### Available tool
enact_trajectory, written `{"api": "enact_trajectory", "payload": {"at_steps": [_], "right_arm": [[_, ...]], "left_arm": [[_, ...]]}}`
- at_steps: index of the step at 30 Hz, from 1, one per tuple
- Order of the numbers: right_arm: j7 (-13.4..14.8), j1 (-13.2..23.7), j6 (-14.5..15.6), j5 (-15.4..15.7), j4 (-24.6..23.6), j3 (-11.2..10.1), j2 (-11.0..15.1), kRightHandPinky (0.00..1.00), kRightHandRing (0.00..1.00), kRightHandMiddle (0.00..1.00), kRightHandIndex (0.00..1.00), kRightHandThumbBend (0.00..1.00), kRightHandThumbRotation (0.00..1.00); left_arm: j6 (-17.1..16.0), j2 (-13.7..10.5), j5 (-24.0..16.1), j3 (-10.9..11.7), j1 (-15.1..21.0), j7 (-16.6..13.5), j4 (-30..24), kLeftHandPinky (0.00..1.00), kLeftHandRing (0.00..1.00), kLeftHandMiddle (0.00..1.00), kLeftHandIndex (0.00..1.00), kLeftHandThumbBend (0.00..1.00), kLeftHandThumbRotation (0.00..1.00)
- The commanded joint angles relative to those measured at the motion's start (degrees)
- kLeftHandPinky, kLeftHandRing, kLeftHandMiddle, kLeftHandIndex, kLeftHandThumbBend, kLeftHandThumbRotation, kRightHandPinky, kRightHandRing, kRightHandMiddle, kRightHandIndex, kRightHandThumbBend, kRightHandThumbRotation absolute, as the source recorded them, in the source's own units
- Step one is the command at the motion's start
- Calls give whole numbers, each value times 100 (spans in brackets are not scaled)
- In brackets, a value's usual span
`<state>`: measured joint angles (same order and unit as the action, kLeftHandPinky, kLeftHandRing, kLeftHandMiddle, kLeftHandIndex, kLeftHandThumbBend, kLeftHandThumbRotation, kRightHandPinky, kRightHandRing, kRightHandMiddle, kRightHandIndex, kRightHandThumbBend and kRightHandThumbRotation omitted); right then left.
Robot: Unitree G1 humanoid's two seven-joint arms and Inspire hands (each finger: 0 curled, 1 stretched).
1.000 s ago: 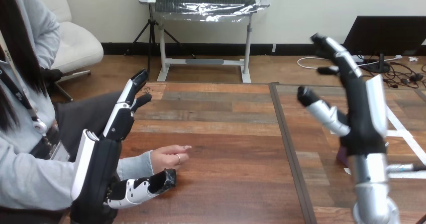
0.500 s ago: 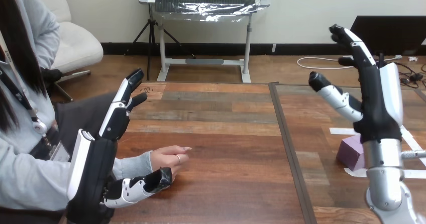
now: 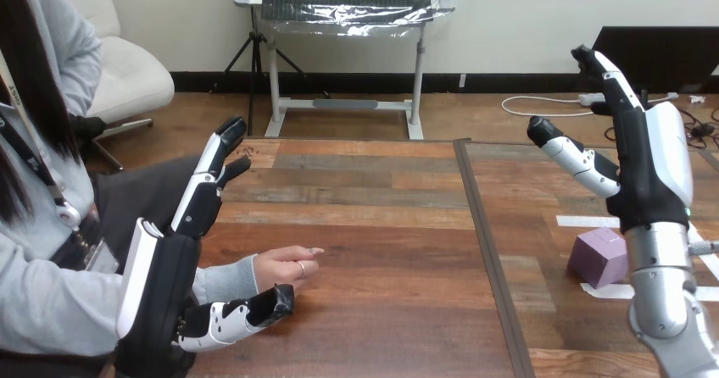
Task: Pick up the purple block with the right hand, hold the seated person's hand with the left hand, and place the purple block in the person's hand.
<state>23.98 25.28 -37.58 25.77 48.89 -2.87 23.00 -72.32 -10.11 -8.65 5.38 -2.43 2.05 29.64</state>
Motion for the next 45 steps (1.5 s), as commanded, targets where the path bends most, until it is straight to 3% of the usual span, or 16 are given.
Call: {"api": "enact_trajectory", "payload": {"at_steps": [1, 13, 26, 45], "right_arm": [[182, 672, 66, 111, 257, 131, 239, 78, 89, 89, 88, 100, 92], [142, 1072, 214, 101, 1007, 295, 397, 78, 90, 89, 87, 100, 88], [289, 1408, 487, 239, 1721, 585, 522, 76, 89, 88, 86, 100, 84], [364, 1560, 1096, 294, 2289, 929, 533, 76, 87, 87, 86, 98, 78]], "left_arm": [[-54, -53, 10, 2, 211, -34, -211, 90, 97, 98, 95, 100, 76], [-50, -32, -22, 11, 185, -51, -231, 90, 97, 98, 95, 100, 77], [-33, 24, -34, 19, 137, -100, -308, 89, 95, 96, 94, 100, 77], [-76, -94, 85, -59, 117, -33, -303, 91, 97, 97, 94, 100, 75]]}}
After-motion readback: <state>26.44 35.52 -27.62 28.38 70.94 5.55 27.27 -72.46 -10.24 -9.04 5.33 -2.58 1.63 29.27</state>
